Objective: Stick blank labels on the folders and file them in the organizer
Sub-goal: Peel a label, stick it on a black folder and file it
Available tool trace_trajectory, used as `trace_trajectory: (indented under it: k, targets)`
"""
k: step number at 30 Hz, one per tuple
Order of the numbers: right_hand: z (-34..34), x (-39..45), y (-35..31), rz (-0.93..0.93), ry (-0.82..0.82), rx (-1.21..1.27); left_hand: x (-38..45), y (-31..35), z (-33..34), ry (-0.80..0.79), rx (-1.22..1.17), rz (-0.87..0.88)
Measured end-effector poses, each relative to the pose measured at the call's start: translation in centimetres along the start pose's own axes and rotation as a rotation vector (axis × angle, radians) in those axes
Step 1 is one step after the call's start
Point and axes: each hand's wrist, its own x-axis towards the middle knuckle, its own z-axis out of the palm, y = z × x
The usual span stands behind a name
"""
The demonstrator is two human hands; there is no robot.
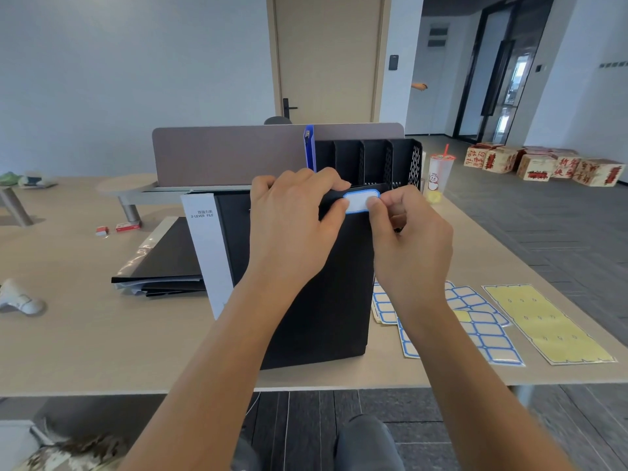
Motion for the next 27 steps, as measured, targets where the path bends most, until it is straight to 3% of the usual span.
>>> trace_trajectory:
  k: [27]
  targets:
    - [-1.3,1.1,0.2,0.123,0.034,-0.059,0.0,0.1,-0.1,0.002,-0.013,-0.014]
